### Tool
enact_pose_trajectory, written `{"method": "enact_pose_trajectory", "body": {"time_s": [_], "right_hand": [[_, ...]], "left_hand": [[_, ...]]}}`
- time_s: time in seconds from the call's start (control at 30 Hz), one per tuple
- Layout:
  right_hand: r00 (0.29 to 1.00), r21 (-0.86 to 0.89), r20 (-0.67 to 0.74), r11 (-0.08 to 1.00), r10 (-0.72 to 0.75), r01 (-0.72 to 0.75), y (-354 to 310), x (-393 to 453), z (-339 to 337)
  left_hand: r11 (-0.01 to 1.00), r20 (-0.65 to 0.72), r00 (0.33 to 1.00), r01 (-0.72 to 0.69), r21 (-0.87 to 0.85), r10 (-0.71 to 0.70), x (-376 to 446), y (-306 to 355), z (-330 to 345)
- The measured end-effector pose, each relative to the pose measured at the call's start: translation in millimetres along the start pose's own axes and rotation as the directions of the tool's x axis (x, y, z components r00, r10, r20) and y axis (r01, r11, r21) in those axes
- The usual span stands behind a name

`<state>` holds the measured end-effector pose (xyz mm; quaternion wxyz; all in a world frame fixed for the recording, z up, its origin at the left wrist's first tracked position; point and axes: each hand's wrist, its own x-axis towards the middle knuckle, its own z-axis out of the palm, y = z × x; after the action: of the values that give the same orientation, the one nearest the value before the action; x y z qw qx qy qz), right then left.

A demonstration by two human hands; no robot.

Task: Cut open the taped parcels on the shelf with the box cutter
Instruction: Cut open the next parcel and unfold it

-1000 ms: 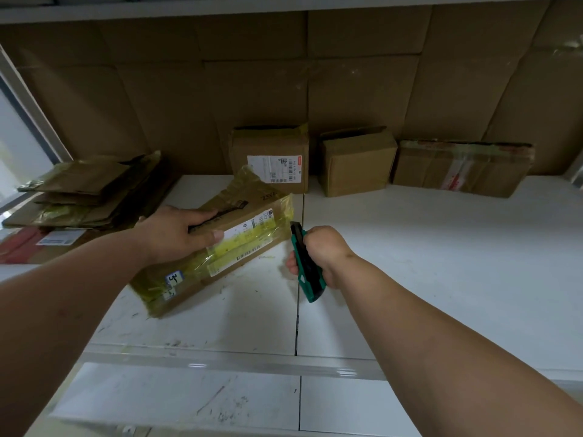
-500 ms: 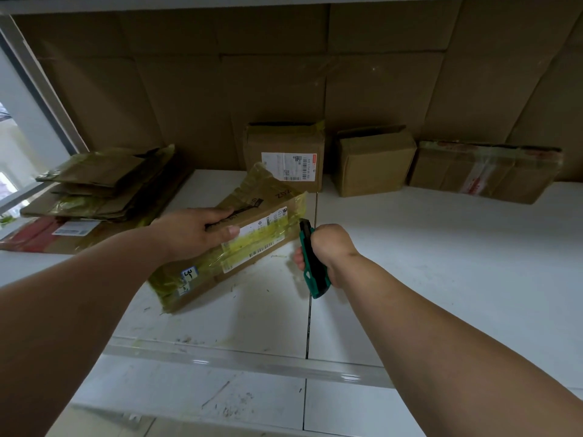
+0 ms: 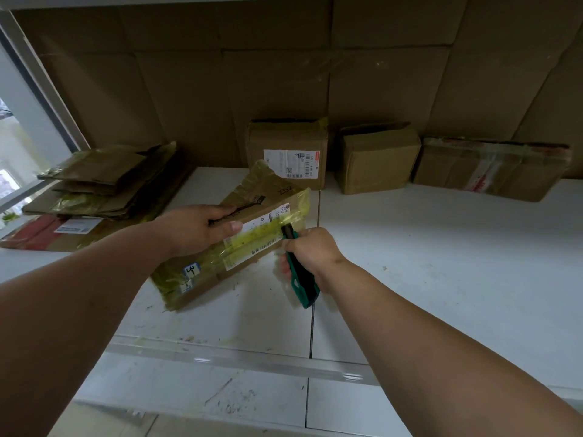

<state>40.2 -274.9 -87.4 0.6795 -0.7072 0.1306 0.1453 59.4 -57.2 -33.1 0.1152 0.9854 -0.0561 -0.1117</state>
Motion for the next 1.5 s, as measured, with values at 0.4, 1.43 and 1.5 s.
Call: {"method": "enact_pose_trajectory", "body": {"time_s": [0.4, 1.43, 1.5], "right_hand": [[0.952, -0.232, 0.304, 0.972, 0.034, 0.04, -5, -23, 26], [0.967, -0.113, 0.254, 0.993, -0.01, 0.04, 16, -35, 44], [0.97, -0.122, 0.242, 0.992, -0.007, 0.037, 15, -34, 46]], "left_hand": [[0.992, -0.056, 0.995, 0.078, -0.099, -0.084, 0, 11, -5], [0.993, -0.155, 0.988, -0.037, -0.11, 0.02, -29, -10, 1], [0.995, -0.033, 0.999, -0.029, -0.093, 0.026, -29, -13, -5]]}}
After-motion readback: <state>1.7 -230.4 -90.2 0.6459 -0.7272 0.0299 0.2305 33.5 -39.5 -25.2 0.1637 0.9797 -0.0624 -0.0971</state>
